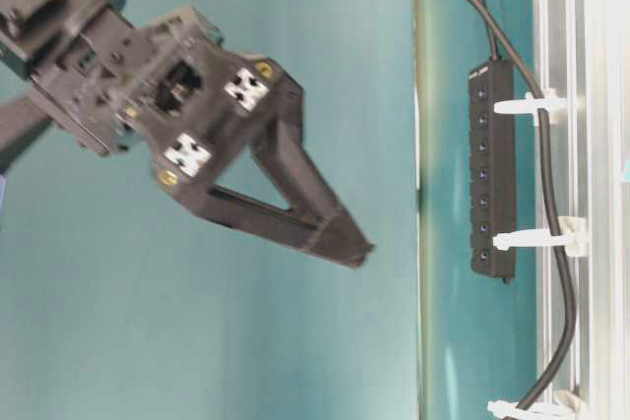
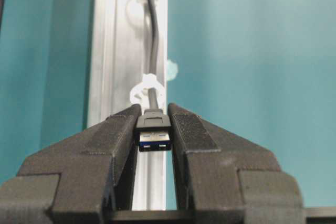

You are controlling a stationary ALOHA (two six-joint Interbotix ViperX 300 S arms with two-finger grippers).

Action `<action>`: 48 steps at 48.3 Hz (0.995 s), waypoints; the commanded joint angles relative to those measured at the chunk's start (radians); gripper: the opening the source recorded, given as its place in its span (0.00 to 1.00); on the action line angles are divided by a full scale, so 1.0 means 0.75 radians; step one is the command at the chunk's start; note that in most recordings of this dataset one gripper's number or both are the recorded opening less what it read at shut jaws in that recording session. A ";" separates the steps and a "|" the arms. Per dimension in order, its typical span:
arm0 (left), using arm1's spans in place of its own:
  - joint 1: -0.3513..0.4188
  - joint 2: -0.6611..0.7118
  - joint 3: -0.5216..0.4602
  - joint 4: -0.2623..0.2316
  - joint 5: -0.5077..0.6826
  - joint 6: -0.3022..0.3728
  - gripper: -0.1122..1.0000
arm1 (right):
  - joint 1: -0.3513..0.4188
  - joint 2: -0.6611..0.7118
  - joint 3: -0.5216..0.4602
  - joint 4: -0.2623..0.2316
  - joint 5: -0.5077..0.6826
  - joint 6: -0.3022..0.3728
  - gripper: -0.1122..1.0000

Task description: Pass the USB cable through three rings with both arms.

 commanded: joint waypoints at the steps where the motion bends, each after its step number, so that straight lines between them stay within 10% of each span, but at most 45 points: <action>1: -0.004 -0.016 -0.018 0.000 -0.006 -0.004 0.29 | 0.002 -0.059 0.010 -0.004 -0.053 0.008 0.89; 48: 0.002 -0.016 -0.022 0.000 -0.014 0.002 0.29 | -0.012 -0.137 0.137 0.002 -0.202 0.010 0.89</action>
